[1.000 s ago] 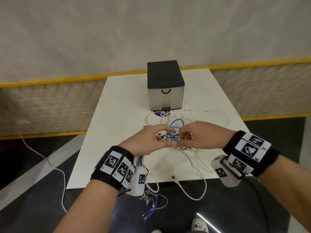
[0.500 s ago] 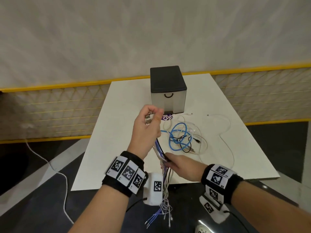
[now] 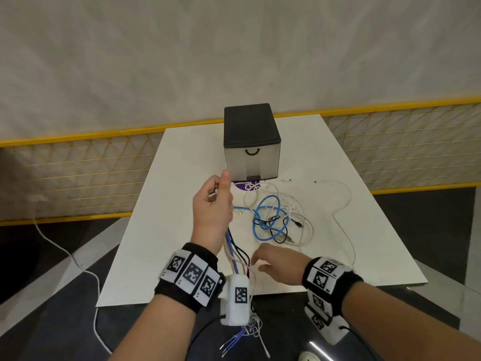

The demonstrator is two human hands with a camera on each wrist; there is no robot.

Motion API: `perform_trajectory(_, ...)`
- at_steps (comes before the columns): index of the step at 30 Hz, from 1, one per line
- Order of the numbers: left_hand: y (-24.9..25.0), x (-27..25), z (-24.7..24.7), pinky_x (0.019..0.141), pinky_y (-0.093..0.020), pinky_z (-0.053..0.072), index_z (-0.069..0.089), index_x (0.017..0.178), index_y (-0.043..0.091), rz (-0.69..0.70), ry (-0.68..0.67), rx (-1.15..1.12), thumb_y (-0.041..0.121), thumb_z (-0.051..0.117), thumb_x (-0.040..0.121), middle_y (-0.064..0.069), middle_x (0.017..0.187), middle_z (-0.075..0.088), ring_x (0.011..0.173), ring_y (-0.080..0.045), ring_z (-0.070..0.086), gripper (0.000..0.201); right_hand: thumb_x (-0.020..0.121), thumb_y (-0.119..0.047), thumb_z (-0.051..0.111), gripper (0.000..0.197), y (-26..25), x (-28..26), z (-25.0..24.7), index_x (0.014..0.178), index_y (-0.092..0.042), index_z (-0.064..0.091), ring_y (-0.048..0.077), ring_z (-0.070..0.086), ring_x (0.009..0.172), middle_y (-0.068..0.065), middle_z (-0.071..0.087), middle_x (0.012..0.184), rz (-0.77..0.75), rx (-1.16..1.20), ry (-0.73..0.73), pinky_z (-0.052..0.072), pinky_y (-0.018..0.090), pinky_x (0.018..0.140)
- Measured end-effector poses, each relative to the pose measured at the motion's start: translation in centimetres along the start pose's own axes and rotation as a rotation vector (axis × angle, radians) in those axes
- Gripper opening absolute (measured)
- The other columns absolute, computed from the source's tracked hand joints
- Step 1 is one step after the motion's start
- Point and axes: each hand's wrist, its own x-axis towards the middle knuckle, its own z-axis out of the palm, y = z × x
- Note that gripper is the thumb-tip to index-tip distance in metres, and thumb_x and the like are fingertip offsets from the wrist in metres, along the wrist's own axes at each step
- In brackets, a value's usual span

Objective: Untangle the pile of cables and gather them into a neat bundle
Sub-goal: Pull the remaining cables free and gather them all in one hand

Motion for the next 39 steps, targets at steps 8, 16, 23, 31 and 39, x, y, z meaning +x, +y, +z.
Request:
perform_trajectory(8,-1.5,2.2,-1.1,0.042,-0.021,0.022,0.039,0.060,0.020,-0.058,0.115,0.041,0.039,0.054,0.098,0.006,0.051,0.029,0.045,-0.011,0.023,0.045,0.087,-0.013,0.058,0.022,5.2,3.3,-4.7,0.108,-0.012,0.063,0.029,0.059,0.093,0.007,0.054,0.108,0.227,0.027,0.711,0.051,0.039,0.081)
perform_trajectory(16,-2.8,3.3,-0.6,0.038,-0.019,0.025,0.059,0.082,0.020,-0.143,0.110,0.075,0.020,0.074,0.086,0.004,0.058,0.037,0.044,-0.011,0.026,0.016,0.093,-0.030,0.058,0.027,6.7,6.1,-8.4,0.097,-0.006,0.070,0.027,0.061,0.089,0.013,0.069,0.099,0.459,0.096,0.369,0.040,0.027,0.071)
perform_trajectory(23,-3.9,4.3,2.2,0.037,-0.018,0.025,0.071,0.099,0.011,-0.301,0.033,0.171,0.022,0.062,0.094,-0.007,0.072,0.070,0.041,-0.012,0.029,0.015,0.092,-0.014,0.056,0.016,4.5,4.7,-10.4,0.089,-0.005,0.070,0.021,0.069,0.067,0.012,0.071,0.079,0.243,0.397,0.589,0.055,0.029,0.053)
perform_trajectory(31,-5.0,5.3,5.1,0.053,-0.009,0.038,0.057,0.126,0.022,-0.191,-0.251,0.529,0.023,0.061,0.096,-0.002,0.073,0.069,0.047,0.011,0.054,0.031,0.094,-0.006,0.053,0.020,3.3,2.8,-12.3,0.101,-0.014,0.070,-0.001,0.056,0.066,-0.012,0.054,0.082,-0.079,0.397,0.649,0.043,0.007,0.065)
perform_trajectory(39,-6.4,6.0,4.5,0.062,-0.016,0.050,0.061,0.118,0.024,-0.139,-0.156,0.458,0.014,0.068,0.089,-0.002,0.092,0.069,0.067,-0.010,0.064,0.032,0.098,-0.006,0.044,0.026,4.1,2.0,-14.6,0.108,-0.016,0.066,0.002,0.056,0.062,-0.010,0.055,0.092,-0.172,0.489,0.753,0.047,0.015,0.060)
